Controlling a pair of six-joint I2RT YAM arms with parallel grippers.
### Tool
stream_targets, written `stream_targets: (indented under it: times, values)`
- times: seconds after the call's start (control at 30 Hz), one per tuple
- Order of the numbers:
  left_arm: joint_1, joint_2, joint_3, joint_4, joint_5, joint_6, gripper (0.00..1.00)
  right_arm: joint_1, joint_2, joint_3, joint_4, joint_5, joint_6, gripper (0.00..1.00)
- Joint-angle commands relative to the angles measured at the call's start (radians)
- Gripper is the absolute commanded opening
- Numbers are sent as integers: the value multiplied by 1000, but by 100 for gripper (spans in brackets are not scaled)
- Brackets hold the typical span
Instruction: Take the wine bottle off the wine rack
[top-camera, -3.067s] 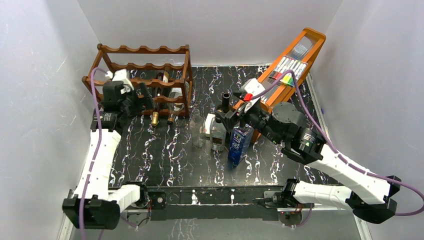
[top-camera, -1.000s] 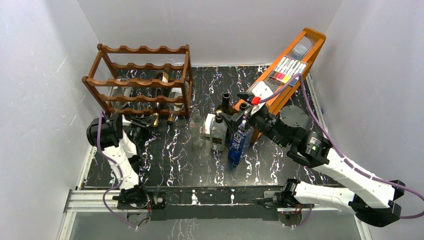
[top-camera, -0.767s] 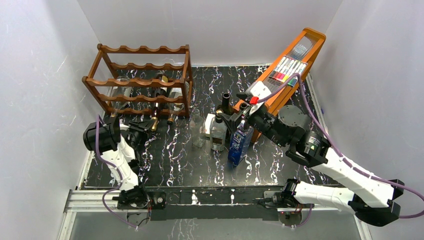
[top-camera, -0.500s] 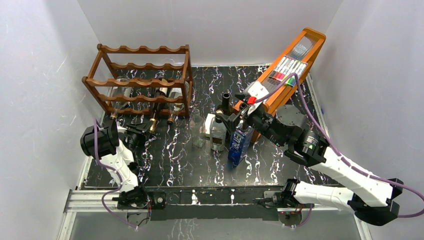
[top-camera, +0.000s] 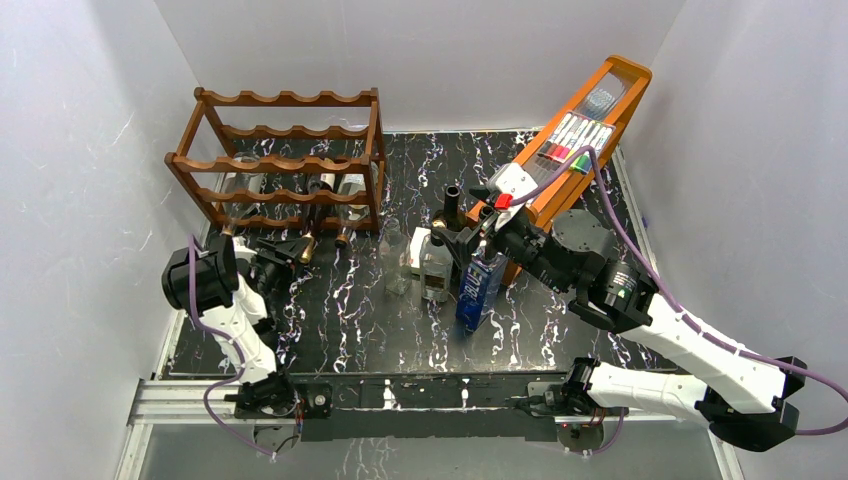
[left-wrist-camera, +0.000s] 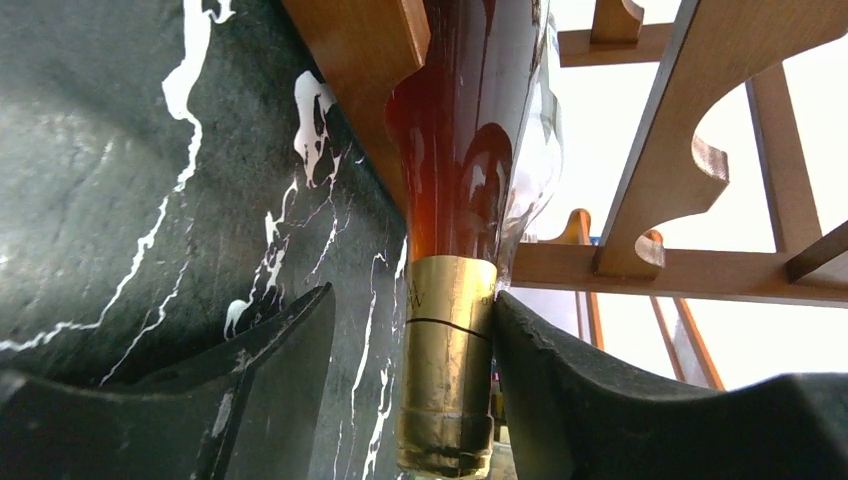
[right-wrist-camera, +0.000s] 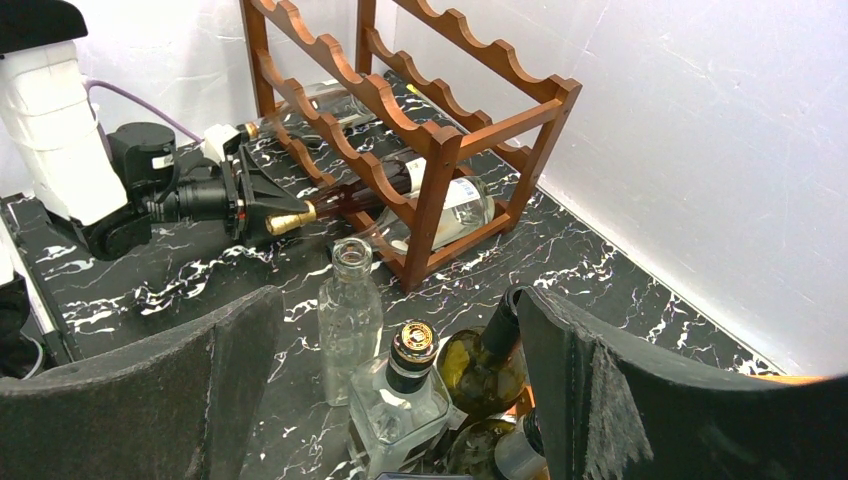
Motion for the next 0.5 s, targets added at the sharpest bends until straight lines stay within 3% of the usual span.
stream_targets:
  times: [0.0, 0.27, 0.37, 0.47]
  values:
    - [-39, -20, 33, -68, -33, 93, 57, -1, -9, 13, 65, -6, -12, 98]
    - [-49, -36, 70, -47, -13, 98, 59, -2, -20, 16, 62, -10, -7, 98]
    - [-47, -32, 76, -46, -9, 97, 52, -2, -25, 14, 60, -9, -6, 98]
    - [-46, -23, 70, -41, -13, 86, 36, -2, -27, 16, 60, -12, -4, 98]
